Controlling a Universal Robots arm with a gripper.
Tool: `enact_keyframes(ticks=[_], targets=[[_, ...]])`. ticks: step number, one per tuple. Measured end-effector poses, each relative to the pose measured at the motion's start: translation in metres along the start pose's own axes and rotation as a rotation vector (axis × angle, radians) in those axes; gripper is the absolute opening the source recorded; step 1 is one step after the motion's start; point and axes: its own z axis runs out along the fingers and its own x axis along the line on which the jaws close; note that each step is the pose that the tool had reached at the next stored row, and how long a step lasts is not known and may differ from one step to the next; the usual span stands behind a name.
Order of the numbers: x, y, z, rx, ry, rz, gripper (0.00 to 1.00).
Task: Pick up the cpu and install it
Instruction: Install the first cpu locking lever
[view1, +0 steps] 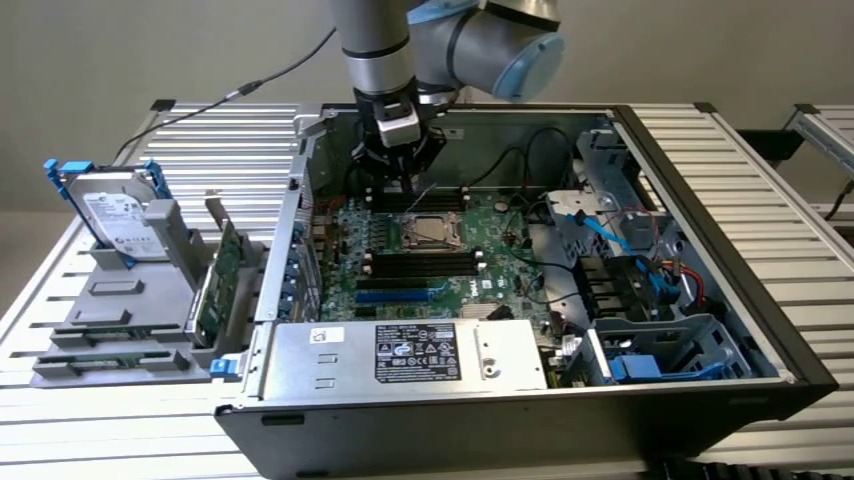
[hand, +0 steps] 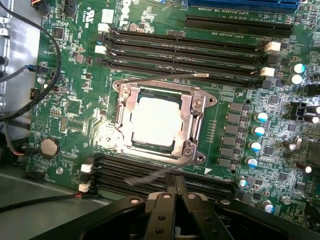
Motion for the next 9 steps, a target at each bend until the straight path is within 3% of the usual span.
enact_keyframes(ticks=[9], targets=[[-0.0073,0.0045,-0.0003,0.0003,0.0,-0.001,0.11]])
